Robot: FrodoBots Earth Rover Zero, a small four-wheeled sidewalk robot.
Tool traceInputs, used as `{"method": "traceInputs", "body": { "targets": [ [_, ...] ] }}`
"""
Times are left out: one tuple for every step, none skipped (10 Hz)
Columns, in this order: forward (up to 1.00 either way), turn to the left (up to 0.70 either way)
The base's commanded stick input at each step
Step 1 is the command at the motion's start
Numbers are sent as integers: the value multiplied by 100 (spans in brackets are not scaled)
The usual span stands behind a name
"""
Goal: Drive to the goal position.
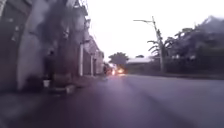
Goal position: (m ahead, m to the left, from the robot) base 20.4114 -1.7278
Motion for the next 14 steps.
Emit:
{"method": "traceInputs", "body": {
  "targets": [
    [70,0],
    [70,0],
    [70,0],
    [70,0],
    [70,0],
    [70,0],
    [70,0],
    [70,0],
    [70,0],
    [70,0],
    [70,0],
    [70,0],
    [70,0],
    [70,-1]
  ]
}}
